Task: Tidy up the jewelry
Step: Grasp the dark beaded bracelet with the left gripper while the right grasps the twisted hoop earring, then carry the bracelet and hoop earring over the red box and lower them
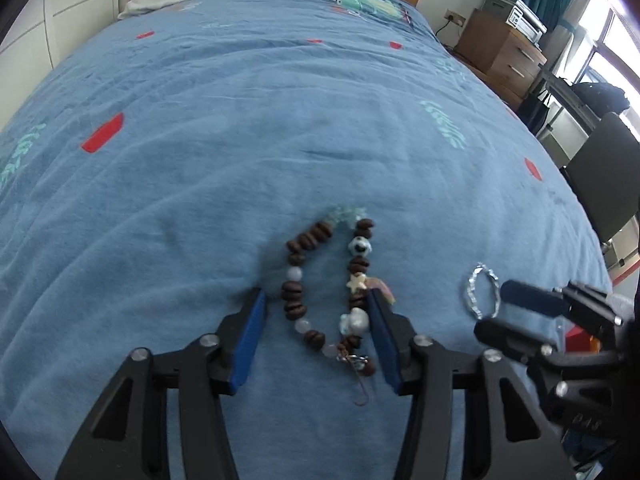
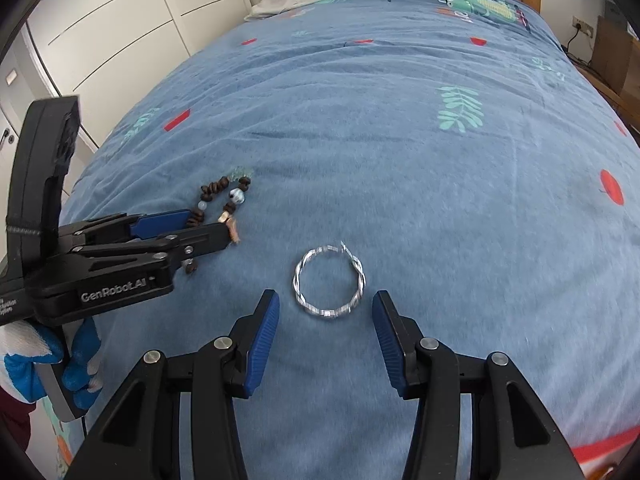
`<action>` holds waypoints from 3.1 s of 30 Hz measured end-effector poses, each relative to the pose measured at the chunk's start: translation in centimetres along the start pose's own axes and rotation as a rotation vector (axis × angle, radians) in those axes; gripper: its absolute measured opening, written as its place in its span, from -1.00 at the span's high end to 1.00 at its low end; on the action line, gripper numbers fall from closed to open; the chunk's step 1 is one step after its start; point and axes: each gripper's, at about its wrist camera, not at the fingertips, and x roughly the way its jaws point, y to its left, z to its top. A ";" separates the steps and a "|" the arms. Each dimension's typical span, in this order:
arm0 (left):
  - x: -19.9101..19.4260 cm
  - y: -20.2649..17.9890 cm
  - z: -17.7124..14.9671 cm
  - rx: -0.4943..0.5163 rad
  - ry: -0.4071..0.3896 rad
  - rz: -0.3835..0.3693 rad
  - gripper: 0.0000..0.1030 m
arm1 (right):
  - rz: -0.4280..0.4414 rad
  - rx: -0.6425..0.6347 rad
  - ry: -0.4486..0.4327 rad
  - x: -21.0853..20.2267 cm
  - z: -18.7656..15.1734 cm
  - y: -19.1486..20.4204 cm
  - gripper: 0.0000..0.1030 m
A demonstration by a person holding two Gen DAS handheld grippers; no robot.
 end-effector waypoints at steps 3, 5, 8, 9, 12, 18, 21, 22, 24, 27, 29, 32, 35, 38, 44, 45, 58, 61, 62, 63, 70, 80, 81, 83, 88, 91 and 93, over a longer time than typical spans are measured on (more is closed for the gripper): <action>-0.2 1.0 -0.3 -0.011 -0.013 0.015 0.59 | -0.001 0.006 0.001 0.6 0.5 -0.1 0.06; -0.6 1.6 -0.5 -0.025 -0.028 0.013 0.67 | -0.002 0.008 0.000 0.9 0.7 0.1 0.08; -1.3 1.8 -1.1 -0.019 -0.051 0.039 0.67 | 0.006 0.021 -0.002 1.0 0.6 0.3 0.23; -1.6 1.9 -1.4 -0.020 -0.056 0.044 0.67 | 0.011 0.024 -0.003 1.0 0.5 0.3 0.23; -2.7 2.2 -2.2 -0.024 -0.067 0.059 0.67 | 0.025 0.025 -0.010 0.4 -0.2 0.7 0.23; -6.1 2.2 -4.1 -0.037 -0.085 0.083 0.67 | 0.046 0.021 -0.028 -2.0 -2.1 2.0 0.24; -8.3 1.8 -5.1 -0.035 -0.095 0.095 0.68 | 0.062 0.014 -0.049 -4.4 -3.1 2.8 0.24; -9.1 1.6 -5.4 -0.036 -0.098 0.101 0.68 | 0.063 0.011 -0.055 -5.0 -3.3 3.0 0.24; -10.7 1.1 -6.2 -0.037 -0.107 0.107 0.68 | 0.062 0.005 -0.073 -6.9 -3.8 3.4 0.24; -12.9 0.3 -7.1 -0.030 -0.118 0.116 0.68 | 0.056 0.005 -0.097 -9.4 -4.5 3.7 0.24; -14.8 -0.5 -7.7 -0.024 -0.133 0.120 0.68 | 0.051 0.008 -0.115 -11.2 -5.1 3.7 0.24; -17.1 -1.9 -8.1 -0.015 -0.157 0.119 0.68 | 0.037 0.019 -0.149 -14.4 -6.2 3.4 0.24; -19.4 -3.7 -8.3 -0.002 -0.187 0.108 0.68 | 0.023 0.036 -0.181 -17.1 -7.2 2.5 0.24; -21.4 -6.1 -8.4 0.021 -0.213 0.090 0.68 | 0.002 0.050 -0.215 -20.1 -8.4 1.3 0.23; -24.4 -12.5 -8.6 0.085 -0.253 0.033 0.68 | -0.051 0.074 -0.280 -26.1 -10.2 -1.8 0.23; -24.6 -13.6 -8.7 0.094 -0.256 0.019 0.68 | -0.063 0.076 -0.290 -27.2 -10.6 -2.6 0.23; -20.8 -26.6 -11.1 0.195 -0.182 -0.135 0.67 | -0.118 0.104 -0.245 -29.7 -15.7 -9.9 0.23; -18.6 -29.2 -12.1 0.223 -0.141 -0.156 0.67 | -0.104 0.106 -0.214 -28.4 -17.0 -11.5 0.23; -17.9 -29.7 -12.4 0.229 -0.128 -0.159 0.67 | -0.096 0.107 -0.201 -27.7 -17.5 -12.1 0.23; -16.7 -30.4 -12.8 0.237 -0.106 -0.162 0.67 | -0.089 0.109 -0.188 -27.1 -17.9 -12.5 0.23; -11.1 -31.8 -15.2 0.269 0.012 -0.142 0.67 | -0.039 0.099 -0.082 -22.1 -20.7 -14.9 0.23; -7.5 -31.4 -16.6 0.286 0.092 -0.132 0.67 | 0.031 0.014 0.053 -17.1 -23.2 -14.8 0.23; -7.3 -31.3 -16.7 0.284 0.098 -0.130 0.67 | 0.035 0.011 0.059 -16.8 -23.3 -14.7 0.23; -6.8 -31.2 -16.9 0.282 0.112 -0.127 0.67 | 0.024 0.001 0.065 -16.5 -23.5 -14.7 0.22; -6.0 -31.1 -17.2 0.280 0.128 -0.128 0.67 | 0.022 -0.021 0.082 -16.2 -23.4 -14.6 0.22; -6.0 -31.0 -17.2 0.277 0.132 -0.132 0.66 | 0.011 -0.027 0.089 -16.0 -23.0 -14.3 0.22; -6.1 -30.9 -17.2 0.270 0.131 -0.135 0.66 | 0.011 -0.024 0.089 -16.1 -23.0 -14.3 0.22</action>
